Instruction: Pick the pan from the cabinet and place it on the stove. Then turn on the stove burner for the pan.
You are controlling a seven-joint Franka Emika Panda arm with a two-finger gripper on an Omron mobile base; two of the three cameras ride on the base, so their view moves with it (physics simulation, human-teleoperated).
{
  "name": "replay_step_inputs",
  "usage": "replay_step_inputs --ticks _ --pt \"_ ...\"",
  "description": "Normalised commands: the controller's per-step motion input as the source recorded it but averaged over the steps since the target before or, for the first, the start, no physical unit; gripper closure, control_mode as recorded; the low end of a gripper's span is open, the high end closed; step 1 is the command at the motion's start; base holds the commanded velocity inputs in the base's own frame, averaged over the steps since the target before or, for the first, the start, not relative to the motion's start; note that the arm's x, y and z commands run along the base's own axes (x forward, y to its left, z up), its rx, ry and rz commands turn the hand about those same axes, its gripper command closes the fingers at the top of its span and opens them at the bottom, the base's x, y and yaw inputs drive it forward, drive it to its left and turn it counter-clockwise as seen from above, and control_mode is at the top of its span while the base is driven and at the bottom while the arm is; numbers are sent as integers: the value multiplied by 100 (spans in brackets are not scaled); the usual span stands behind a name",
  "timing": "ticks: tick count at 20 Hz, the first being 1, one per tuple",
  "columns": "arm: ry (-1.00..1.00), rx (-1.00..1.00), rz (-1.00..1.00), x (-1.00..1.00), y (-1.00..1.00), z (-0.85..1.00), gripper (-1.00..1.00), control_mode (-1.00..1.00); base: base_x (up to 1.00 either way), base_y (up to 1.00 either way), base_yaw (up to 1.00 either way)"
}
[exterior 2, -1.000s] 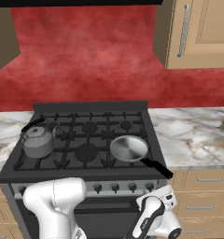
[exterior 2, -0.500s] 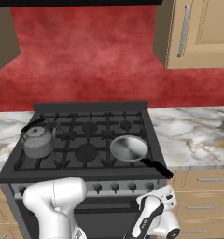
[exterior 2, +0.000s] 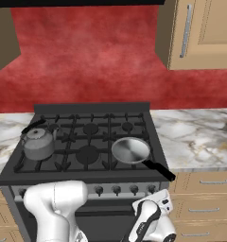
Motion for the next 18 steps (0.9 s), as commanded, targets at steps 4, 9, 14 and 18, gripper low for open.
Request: replay_step_inputs --ticks 4,9,14,18 --pt "3 0 2 21 45 0 100 -100 0 0 0" --pt "6 0 0 20 19 0 100 -100 0 0 0" --pt "1 0 0 18 22 0 100 -100 0 0 0" --pt "0 0 0 11 12 0 100 -100 0 0 0"
